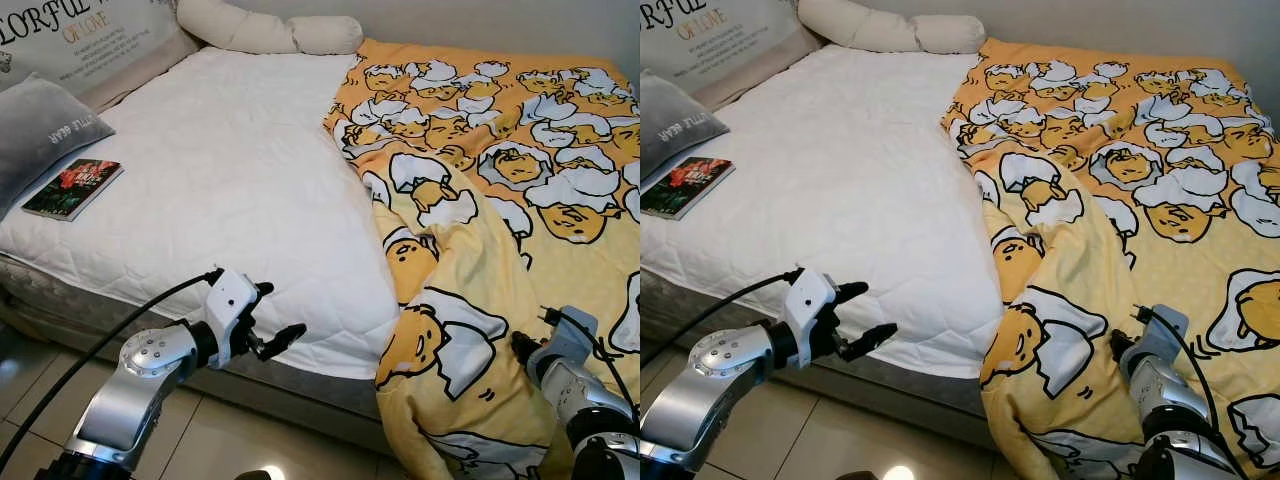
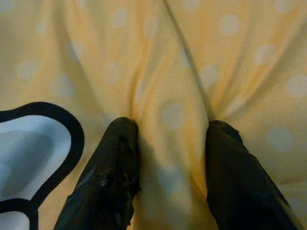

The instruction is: Clean up the room

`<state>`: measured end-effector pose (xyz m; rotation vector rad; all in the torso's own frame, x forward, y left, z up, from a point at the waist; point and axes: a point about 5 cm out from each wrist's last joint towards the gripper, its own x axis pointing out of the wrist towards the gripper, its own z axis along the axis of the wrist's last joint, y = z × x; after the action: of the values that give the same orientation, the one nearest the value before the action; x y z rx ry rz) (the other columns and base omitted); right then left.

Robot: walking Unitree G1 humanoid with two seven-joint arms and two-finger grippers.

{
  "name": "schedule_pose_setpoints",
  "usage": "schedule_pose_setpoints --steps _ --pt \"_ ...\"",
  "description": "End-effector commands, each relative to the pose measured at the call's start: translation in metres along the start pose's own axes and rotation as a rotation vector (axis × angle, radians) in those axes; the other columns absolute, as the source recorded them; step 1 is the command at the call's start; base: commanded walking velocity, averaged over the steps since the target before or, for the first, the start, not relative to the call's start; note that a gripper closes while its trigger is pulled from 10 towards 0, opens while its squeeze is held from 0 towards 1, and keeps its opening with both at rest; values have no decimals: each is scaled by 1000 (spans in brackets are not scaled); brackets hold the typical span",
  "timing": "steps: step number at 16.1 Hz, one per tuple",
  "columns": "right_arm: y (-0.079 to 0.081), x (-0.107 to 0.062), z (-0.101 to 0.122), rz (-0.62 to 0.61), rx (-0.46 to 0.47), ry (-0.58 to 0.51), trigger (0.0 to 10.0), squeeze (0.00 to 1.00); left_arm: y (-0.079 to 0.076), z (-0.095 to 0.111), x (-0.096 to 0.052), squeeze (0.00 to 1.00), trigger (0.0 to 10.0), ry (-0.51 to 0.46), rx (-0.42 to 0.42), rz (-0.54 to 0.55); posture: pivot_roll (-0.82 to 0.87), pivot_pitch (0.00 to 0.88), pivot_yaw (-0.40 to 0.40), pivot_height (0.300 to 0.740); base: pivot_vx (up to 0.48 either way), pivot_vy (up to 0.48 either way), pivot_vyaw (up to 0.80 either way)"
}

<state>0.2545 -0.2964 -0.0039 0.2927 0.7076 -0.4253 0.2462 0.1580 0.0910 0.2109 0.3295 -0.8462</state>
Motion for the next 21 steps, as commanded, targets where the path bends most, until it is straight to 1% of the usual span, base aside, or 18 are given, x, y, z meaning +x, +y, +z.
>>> schedule_pose_setpoints --steps 1,5,6,7,8,9,10,11,12,13,14,16,17,18,19,20,21 --pt "4 1 -2 20 7 15 0 0 0 4 -2 0 10000 -3 13 -13 119 0 76 740 0 0 0" --pt "4 1 -3 29 7 17 0 0 1 4 -2 0 10000 2 18 -16 117 0 80 740 0 0 0" --pt "7 1 -3 60 4 13 0 0 1 4 -2 0 10000 3 18 -16 116 0 80 740 0 0 0" --pt "15 1 0 130 -13 -8 0 0 1 4 -2 0 10000 3 18 -15 116 0 80 740 0 0 0" --pt "30 -1 5 267 -41 -52 0 0 1 3 -3 0 10000 5 19 -14 116 0 80 740 0 0 0" --pt "45 -5 6 391 -62 -69 0 0 1 2 -3 0 10000 7 19 -10 115 0 81 740 0 0 0" --pt "53 -7 7 463 -87 -80 0 0 2 2 -4 0 10000 9 19 -5 115 0 82 740 0 0 0" --pt "92 -29 6 773 -229 -94 0 0 9 0 -8 0 10000 15 17 46 119 0 81 740 0 0 0" --pt "109 -41 6 886 -278 -91 0 0 12 -2 -12 0 10000 17 11 66 121 0 79 740 0 0 0" --pt "119 -48 7 945 -305 -92 0 0 13 -3 -15 0 10000 22 10 74 122 0 79 740 0 0 0" --pt "142 -64 8 1064 -361 -93 0 0 17 -7 -22 0 10000 38 9 95 125 0 74 740 0 0 0" --pt "189 -87 14 1189 -487 -116 0 0 27 -13 -39 0 10000 68 11 156 142 0 63 740 0 0 0" --pt "210 -104 18 1268 -519 -138 0 0 32 -15 -46 0 10000 78 13 186 154 0 56 740 0 0 0" --pt "222 -117 21 1338 -522 -148 0 0 35 -15 -50 0 10000 83 13 202 154 0 56 740 0 0 0" --pt "238 -139 25 1457 -497 -159 0 0 37 -16 -55 0 10000 88 13 218 165 0 48 740 0 0 0" --pt "247 -156 26 1552 -486 -161 0 0 39 -17 -59 0 10000 91 13 229 170 0 44 740 0 0 0" --pt "250 -166 25 1614 -477 -152 0 0 40 -17 -61 0 10000 93 12 238 170 0 42 740 0 0 0"
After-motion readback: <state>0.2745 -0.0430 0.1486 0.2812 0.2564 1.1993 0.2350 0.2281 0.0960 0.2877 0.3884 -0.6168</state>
